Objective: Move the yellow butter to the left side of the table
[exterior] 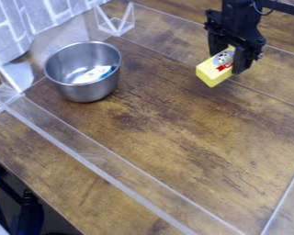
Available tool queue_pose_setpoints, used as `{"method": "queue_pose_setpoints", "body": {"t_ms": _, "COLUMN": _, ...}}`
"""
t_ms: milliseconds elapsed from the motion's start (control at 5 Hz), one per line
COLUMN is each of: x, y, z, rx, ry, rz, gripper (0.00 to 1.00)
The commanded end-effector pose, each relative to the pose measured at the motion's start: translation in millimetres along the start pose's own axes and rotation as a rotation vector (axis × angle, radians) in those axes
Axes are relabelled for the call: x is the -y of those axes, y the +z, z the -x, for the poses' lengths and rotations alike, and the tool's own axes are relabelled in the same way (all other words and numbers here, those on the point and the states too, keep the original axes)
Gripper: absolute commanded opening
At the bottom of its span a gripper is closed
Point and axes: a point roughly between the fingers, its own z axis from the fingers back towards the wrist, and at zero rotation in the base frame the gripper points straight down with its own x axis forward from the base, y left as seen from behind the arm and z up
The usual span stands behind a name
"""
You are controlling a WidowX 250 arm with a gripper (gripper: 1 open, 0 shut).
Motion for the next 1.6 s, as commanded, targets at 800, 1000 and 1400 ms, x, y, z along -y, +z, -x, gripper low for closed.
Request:
{"method": "queue_pose_setpoints", "body": {"t_ms": 800, "x": -19.4, "y": 13.6, "z": -0.9, "rx": 0.045, "ry": 0.025, "rz": -0.034, "gripper": 0.00}}
{"method": "queue_pose_setpoints", "body": {"t_ms": 1000, "x": -25.6, "y": 22.7, "z": 1.4, "rx": 0.052, "ry": 0.027, "rz": -0.047, "gripper": 0.00}}
{"method": "queue_pose_setpoints", "body": {"t_ms": 1400, "x": -40.5, "y": 52.3, "z": 6.2, "rx": 0.082, "ry": 0.031, "rz": -0.083, "gripper": 0.00}}
